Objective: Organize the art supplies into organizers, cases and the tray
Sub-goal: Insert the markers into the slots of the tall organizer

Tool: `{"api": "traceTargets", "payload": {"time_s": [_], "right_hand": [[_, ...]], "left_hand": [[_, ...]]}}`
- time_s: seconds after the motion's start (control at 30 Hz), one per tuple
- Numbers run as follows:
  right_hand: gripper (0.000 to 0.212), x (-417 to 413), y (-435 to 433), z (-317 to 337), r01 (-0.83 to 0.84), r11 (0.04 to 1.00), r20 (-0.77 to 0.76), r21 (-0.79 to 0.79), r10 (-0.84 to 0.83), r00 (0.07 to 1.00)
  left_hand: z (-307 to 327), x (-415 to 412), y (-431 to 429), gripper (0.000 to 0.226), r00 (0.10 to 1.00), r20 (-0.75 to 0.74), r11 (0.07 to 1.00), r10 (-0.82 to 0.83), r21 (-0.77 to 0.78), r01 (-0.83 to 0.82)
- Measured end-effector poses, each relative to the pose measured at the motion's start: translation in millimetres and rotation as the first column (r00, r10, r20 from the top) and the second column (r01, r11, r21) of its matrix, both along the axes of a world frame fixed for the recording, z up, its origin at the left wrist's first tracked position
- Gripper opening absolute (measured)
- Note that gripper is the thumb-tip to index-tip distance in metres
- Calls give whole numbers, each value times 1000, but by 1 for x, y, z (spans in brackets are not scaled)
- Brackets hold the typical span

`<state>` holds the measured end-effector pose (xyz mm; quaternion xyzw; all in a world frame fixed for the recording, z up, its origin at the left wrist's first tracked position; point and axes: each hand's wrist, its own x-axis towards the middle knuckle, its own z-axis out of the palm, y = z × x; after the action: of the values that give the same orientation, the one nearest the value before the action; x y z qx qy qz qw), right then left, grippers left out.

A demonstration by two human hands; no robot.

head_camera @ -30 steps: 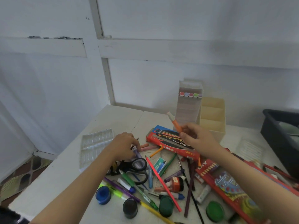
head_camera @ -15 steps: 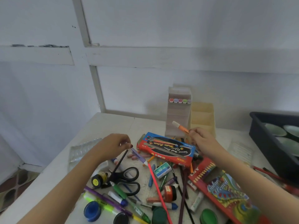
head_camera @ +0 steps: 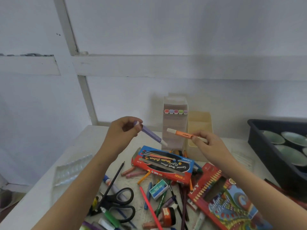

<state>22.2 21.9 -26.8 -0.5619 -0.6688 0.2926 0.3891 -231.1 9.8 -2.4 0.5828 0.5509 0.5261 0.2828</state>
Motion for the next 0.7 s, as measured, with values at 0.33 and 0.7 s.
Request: {"api": "traceTargets", "payload": {"time_s": [0.33,0.7], "right_hand": [[9,13,30,6,-8,898,198,440,-88,976],[12,-2,59,-8,-233,802,498,550,-91,863]], "left_hand": [[9,64,26,13,978,206,943,-17,329,-53],[-32,94,57,17,962,-270,954,50,296,33]]}}
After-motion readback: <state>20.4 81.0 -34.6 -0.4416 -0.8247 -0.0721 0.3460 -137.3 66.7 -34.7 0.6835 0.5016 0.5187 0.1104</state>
